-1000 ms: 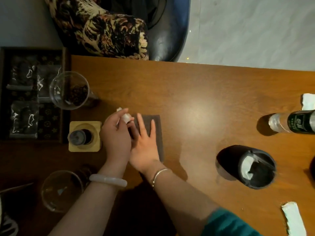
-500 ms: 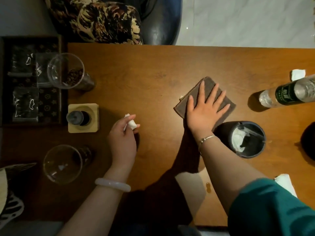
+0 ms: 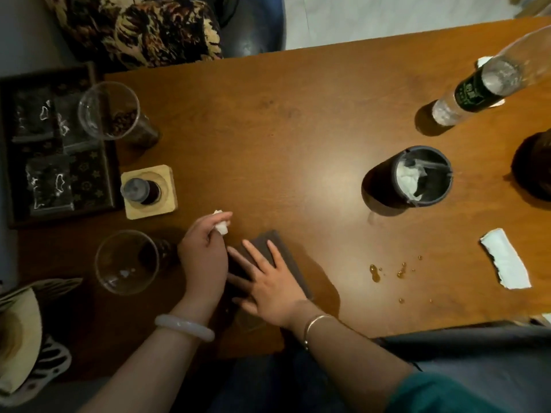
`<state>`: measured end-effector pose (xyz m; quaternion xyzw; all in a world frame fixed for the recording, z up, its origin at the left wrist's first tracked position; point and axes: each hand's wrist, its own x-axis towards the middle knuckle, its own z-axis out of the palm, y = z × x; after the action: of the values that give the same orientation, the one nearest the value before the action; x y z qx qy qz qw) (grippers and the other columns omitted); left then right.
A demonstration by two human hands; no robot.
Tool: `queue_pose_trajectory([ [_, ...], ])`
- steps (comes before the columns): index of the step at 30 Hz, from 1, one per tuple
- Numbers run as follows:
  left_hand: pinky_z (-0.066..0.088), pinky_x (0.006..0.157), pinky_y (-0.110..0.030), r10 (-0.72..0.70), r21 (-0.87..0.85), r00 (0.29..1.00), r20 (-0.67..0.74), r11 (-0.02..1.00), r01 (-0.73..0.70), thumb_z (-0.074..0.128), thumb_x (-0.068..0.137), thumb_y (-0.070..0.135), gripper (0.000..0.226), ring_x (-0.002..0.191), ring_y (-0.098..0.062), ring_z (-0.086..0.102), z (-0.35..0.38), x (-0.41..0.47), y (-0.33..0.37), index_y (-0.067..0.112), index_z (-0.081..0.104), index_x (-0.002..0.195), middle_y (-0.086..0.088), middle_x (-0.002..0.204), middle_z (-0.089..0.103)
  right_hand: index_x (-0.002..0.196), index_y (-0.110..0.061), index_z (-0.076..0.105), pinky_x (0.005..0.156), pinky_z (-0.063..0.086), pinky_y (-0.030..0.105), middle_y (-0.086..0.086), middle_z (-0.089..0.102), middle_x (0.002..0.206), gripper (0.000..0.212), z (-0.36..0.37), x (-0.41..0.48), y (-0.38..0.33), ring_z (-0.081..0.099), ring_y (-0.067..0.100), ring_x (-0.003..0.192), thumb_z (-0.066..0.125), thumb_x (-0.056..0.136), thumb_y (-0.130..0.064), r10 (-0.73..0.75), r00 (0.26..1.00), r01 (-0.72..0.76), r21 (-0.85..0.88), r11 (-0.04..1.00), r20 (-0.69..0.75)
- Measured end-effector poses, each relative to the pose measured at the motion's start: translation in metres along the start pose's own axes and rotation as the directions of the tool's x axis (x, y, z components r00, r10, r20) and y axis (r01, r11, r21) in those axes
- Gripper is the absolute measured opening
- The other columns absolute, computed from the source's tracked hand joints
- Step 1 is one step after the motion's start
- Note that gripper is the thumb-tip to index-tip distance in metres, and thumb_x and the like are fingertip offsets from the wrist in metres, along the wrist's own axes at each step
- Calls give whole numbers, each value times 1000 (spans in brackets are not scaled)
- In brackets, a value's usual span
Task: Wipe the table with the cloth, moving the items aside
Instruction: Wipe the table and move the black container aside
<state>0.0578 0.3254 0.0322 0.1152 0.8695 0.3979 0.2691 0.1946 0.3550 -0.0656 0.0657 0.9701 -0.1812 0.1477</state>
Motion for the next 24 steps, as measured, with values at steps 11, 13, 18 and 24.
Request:
queue_pose_trajectory([
  [11, 52, 78, -44, 155, 14, 974, 167, 987, -160, 41, 94, -5, 41, 92, -31, 61, 3, -34, -23, 21, 69, 107, 0, 110, 65, 154, -45, -1, 119, 9, 58, 1, -1, 166, 60, -45, -47, 133, -5, 30, 152, 20, 100, -60, 595, 790, -597, 40, 802, -145],
  [13, 50, 73, -37, 184, -11, 969, 168, 983, -185, 41, 94, -5, 41, 86, -23, 59, -3, -35, -24, 25, 68, 106, -1, 108, 66, 155, -43, -2, 119, 6, 57, 3, -3, 166, 60, -41, -46, 119, -7, 31, 151, 19, 100, -58, 655, 738, -650, 93, 755, -160],
  [18, 45, 66, -16, 163, -12, 976, 141, 987, -163, 42, 95, -3, 40, 81, -9, 59, -17, -32, -27, 27, 67, 105, 1, 106, 65, 155, -41, -7, 118, -2, 60, 5, -14, 164, 63, -14, -31, 24, -16, 33, 149, 19, 99, -58, 671, 733, -652, 167, 740, -109],
  [24, 47, 89, -25, 182, 51, 972, 146, 980, -191, 42, 93, -5, 38, 100, -10, 61, -24, -35, -29, 20, 68, 105, -1, 109, 66, 153, -38, 3, 117, 11, 62, 6, 0, 165, 74, 32, -35, -56, -5, 34, 151, 43, 94, -56, 124, 992, -124, 8, 992, -18],
])
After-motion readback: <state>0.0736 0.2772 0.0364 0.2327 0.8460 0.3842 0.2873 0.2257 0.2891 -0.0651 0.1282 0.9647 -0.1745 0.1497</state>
